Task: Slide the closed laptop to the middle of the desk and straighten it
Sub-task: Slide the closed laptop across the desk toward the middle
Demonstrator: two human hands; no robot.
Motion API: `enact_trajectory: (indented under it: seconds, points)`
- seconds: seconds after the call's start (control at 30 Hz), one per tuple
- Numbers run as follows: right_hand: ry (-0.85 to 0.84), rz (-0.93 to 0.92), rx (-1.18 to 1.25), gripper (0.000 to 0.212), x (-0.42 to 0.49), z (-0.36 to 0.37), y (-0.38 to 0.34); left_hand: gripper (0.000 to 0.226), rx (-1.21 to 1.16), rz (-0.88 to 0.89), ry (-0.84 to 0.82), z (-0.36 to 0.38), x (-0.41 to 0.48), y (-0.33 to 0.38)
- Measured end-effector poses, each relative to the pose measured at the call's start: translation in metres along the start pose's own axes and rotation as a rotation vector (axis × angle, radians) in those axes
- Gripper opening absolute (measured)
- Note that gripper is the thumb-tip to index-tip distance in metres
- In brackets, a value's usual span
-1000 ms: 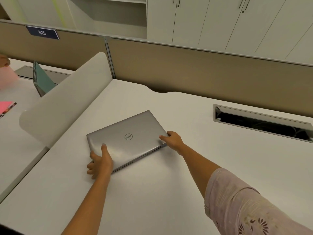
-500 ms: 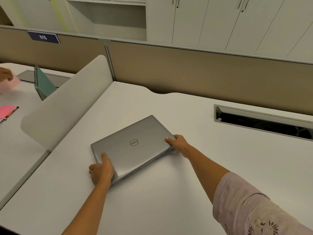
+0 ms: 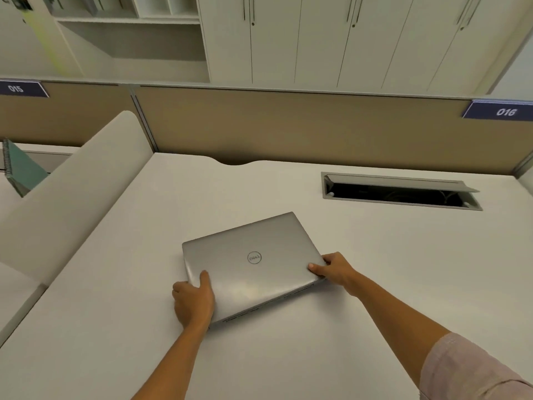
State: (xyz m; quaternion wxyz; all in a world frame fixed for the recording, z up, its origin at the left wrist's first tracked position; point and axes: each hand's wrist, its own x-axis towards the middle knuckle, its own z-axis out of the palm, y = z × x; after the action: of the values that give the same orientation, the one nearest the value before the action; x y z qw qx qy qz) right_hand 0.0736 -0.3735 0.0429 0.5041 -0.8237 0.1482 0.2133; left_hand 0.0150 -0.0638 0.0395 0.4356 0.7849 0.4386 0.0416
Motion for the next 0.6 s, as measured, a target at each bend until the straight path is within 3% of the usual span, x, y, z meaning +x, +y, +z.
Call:
enact_trajectory:
  seconds: [0.37, 0.6]
  points:
    - [0.202, 0.041, 0.051, 0.035, -0.072, -0.100, 0.091, 0.057, 0.032, 0.148, -0.204, 0.073, -0.085, 0.026]
    - [0.306, 0.121, 0.148, 0.046, -0.104, -0.123, 0.144, 0.058, 0.085, 0.206, -0.279, 0.103, -0.124, 0.030]
